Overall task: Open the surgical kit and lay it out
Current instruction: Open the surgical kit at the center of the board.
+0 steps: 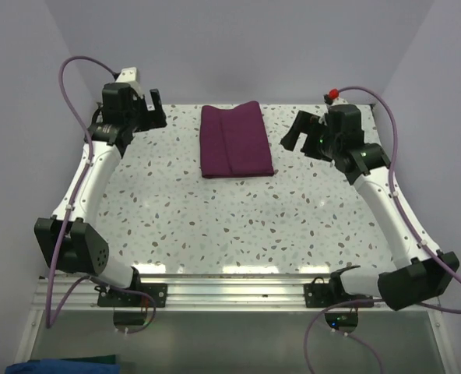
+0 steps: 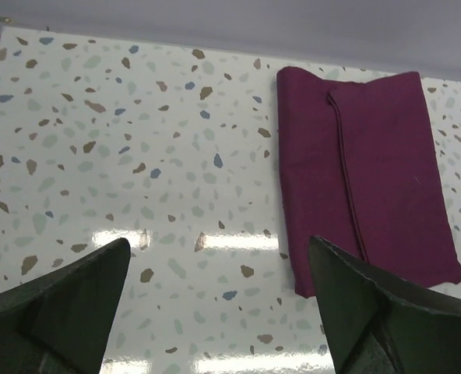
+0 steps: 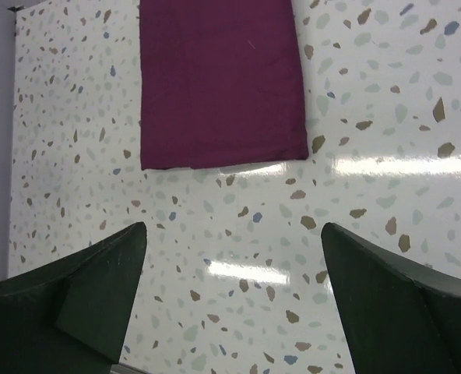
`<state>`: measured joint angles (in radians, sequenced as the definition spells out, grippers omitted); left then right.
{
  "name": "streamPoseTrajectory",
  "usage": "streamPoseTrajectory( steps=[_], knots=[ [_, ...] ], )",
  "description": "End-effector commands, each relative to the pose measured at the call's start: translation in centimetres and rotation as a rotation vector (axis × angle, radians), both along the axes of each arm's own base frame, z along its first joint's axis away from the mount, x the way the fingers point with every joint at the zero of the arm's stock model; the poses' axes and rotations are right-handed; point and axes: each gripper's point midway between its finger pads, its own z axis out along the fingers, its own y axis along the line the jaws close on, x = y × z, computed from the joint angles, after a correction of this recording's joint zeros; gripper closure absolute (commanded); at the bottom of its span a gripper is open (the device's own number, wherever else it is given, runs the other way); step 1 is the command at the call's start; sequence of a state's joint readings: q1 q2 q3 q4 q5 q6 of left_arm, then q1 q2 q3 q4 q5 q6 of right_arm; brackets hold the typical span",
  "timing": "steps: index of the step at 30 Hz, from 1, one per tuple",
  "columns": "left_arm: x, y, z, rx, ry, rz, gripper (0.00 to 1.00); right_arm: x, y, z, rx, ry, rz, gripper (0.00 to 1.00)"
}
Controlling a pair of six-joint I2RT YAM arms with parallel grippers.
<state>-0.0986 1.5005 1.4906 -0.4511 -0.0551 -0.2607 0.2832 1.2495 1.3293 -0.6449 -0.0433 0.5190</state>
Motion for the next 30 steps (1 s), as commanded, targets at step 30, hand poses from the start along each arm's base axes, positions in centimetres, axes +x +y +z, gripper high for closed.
streamPoseTrajectory(
  steps=[30],
  knots=[
    [-11.3,-1.6,-0.5,-0.2,-0.158,0.02,0.02,8.5,18.9,-14.1,-0.459,0.311,0.38,0.03]
  ],
)
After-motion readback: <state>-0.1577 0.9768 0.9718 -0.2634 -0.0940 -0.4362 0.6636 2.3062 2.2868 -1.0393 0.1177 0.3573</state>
